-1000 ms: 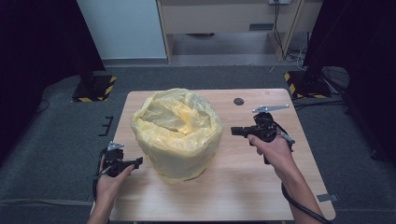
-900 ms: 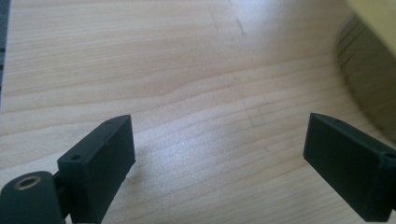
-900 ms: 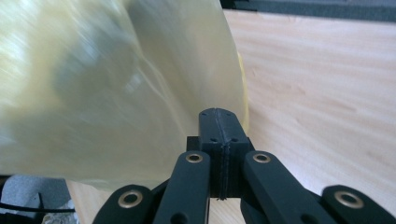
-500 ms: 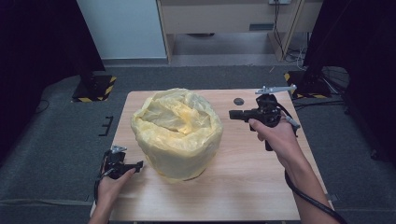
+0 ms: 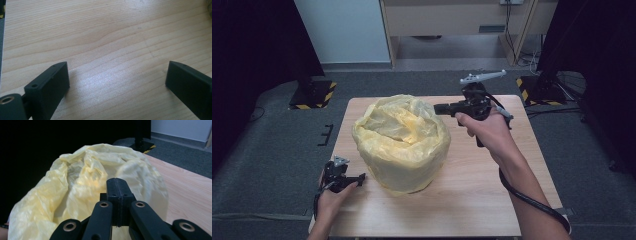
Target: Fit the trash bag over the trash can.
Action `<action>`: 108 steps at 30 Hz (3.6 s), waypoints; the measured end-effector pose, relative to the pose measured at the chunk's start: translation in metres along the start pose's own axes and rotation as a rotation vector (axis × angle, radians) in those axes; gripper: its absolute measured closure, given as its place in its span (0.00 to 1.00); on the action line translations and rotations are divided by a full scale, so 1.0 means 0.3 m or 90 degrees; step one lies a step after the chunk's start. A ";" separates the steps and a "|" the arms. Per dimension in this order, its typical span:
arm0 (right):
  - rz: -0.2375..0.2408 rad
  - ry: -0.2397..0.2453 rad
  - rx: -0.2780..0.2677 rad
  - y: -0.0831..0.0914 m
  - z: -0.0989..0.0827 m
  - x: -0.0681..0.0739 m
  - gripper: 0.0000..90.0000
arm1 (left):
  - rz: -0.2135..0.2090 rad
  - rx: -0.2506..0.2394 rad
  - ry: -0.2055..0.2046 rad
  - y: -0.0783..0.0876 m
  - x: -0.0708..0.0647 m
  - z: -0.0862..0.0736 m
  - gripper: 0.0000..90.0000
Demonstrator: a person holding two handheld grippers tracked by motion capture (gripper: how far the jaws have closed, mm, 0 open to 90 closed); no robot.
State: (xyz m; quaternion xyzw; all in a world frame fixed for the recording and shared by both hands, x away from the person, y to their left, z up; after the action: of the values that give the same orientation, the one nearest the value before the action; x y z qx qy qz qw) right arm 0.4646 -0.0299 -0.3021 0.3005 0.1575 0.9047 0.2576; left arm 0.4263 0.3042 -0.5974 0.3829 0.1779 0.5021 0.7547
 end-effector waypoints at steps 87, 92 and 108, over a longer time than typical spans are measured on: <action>-0.036 0.061 0.160 -0.330 0.030 0.162 1.00 | -0.005 -0.010 -0.008 -0.010 0.000 0.006 0.02; -0.037 0.049 0.128 -0.272 0.054 0.144 1.00 | -0.005 -0.010 -0.008 -0.010 0.000 0.006 0.02; -0.062 -0.007 0.053 -0.059 0.029 -0.020 1.00 | -0.003 -0.012 -0.008 -0.011 0.000 0.007 0.02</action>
State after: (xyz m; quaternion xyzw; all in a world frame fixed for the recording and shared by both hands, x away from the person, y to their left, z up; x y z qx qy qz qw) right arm 0.4807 -0.0178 -0.3060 0.3082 0.2082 0.8819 0.2895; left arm 0.4298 0.3027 -0.5986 0.3783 0.1692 0.4999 0.7605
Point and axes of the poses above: each handheld gripper's, and its own axes: y roughly backward along the jaws, z roughly out of its top, x roughly to its left, the point moved 9 cm from there along -y, roughly forward along the jaws, and after that the axes turned 10 degrees about -y, right-handed, at the moved point
